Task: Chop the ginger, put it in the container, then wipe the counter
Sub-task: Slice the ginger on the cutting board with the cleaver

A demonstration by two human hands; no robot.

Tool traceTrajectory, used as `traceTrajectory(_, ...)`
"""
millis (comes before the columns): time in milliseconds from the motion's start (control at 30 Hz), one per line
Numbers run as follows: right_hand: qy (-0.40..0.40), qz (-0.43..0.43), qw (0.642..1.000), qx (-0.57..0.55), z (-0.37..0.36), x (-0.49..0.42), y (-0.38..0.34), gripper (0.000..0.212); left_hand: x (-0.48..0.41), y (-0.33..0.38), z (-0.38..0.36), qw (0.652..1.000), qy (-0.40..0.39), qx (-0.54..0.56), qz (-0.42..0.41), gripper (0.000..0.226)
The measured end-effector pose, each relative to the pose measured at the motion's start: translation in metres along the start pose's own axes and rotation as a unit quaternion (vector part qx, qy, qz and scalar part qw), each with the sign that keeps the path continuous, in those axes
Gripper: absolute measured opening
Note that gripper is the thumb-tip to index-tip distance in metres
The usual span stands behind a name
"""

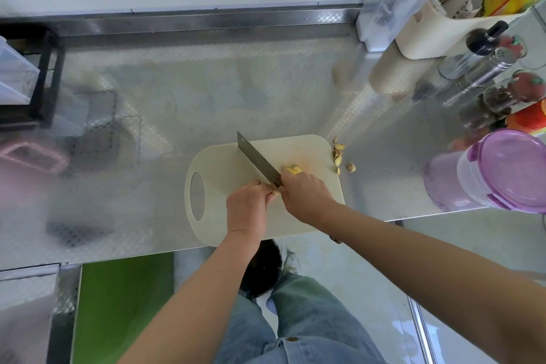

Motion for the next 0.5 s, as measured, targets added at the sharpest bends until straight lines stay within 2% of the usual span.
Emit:
traceTrajectory(133, -0.013, 0.029, 0.999, 0.037, 0.005, 0.007, 0.006, 0.019, -0.001, -0.003, 0.000, 1.000, -0.009, 0.005, -0.006, 0.008)
traceTrajectory(333, -0.021, 0.025, 0.998, 0.050, -0.010, 0.013, 0.010, 0.026, 0.001, -0.002, -0.001, 0.999, 0.021, 0.023, -0.031, 0.009)
traceTrajectory(500, -0.008, 0.026, 0.999, 0.026, -0.017, 0.003, 0.006, 0.019, 0.001, -0.002, -0.001, 0.998, 0.031, 0.033, -0.049, 0.009)
Point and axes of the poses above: each hand's wrist, its own x-axis away from the middle knuckle, its own z-axis out of the back of the hand, y = z × x, the point moved 5 cm from there along -x, towards the middle knuckle, and after that the axes turned 4 degrees about y, right-handed, at the moved point
